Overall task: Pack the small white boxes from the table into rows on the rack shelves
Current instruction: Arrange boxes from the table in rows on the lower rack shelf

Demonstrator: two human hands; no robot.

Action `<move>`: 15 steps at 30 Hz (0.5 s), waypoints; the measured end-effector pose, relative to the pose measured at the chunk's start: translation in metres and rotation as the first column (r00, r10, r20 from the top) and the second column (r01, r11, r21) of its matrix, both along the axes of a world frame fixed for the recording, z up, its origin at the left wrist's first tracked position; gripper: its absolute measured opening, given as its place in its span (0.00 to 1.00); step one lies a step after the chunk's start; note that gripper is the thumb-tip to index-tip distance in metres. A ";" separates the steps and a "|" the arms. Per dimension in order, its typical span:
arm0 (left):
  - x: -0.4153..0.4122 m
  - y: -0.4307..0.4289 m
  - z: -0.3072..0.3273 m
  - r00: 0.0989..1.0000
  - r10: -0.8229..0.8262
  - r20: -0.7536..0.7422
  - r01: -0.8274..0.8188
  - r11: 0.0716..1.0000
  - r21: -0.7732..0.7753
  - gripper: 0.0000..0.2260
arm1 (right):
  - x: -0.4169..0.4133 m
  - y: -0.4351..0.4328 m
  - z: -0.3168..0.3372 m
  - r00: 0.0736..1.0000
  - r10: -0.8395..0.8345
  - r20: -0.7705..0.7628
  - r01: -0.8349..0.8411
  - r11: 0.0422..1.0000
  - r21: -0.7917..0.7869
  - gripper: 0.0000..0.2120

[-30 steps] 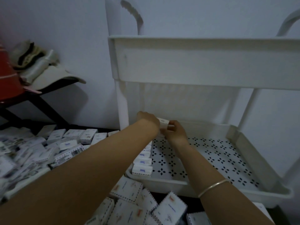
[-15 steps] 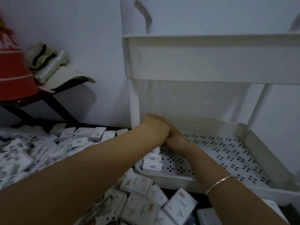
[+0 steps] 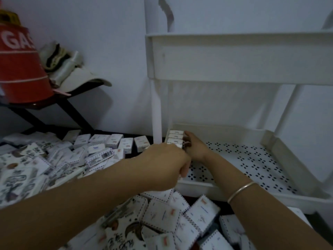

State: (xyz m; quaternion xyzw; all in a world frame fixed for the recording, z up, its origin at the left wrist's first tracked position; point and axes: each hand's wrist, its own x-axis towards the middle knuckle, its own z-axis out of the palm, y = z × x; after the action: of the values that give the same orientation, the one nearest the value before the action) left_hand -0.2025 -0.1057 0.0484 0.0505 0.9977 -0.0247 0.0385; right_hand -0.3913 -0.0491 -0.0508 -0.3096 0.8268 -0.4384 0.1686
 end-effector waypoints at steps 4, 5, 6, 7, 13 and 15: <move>0.020 -0.012 -0.008 0.977 -0.087 0.193 0.078 0.995 0.055 0.12 | 0.001 0.007 0.007 0.997 -0.067 -0.024 0.068 0.995 0.068 0.33; 0.022 -0.015 -0.010 0.972 -0.109 0.207 0.098 0.993 0.062 0.11 | 0.003 0.010 0.010 0.997 -0.081 -0.018 0.082 0.995 0.057 0.33; 0.024 -0.016 -0.009 0.962 -0.125 0.244 0.110 0.991 0.072 0.09 | 0.004 0.014 0.014 0.995 -0.095 -0.036 0.096 0.994 0.043 0.32; 0.025 -0.018 -0.009 0.957 -0.154 0.248 0.139 0.987 0.077 0.10 | 0.006 0.019 0.018 0.993 -0.105 -0.055 0.107 0.994 0.030 0.30; 0.032 -0.016 -0.014 0.943 -0.156 0.293 0.163 0.987 0.001 0.21 | 0.041 0.058 0.049 0.983 -0.077 -0.169 0.085 0.996 0.039 0.22; 0.034 -0.013 -0.017 0.953 -0.147 0.267 0.164 0.985 -0.045 0.23 | 0.064 0.075 0.060 0.957 -0.070 -0.283 0.077 0.997 0.015 0.21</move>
State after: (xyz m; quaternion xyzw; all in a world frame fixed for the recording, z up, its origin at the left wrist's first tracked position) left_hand -0.1690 -0.1189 0.0312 0.1303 0.9753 -0.0538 0.1699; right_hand -0.3274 0.0256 0.0089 -0.3357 0.8589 -0.3850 0.0365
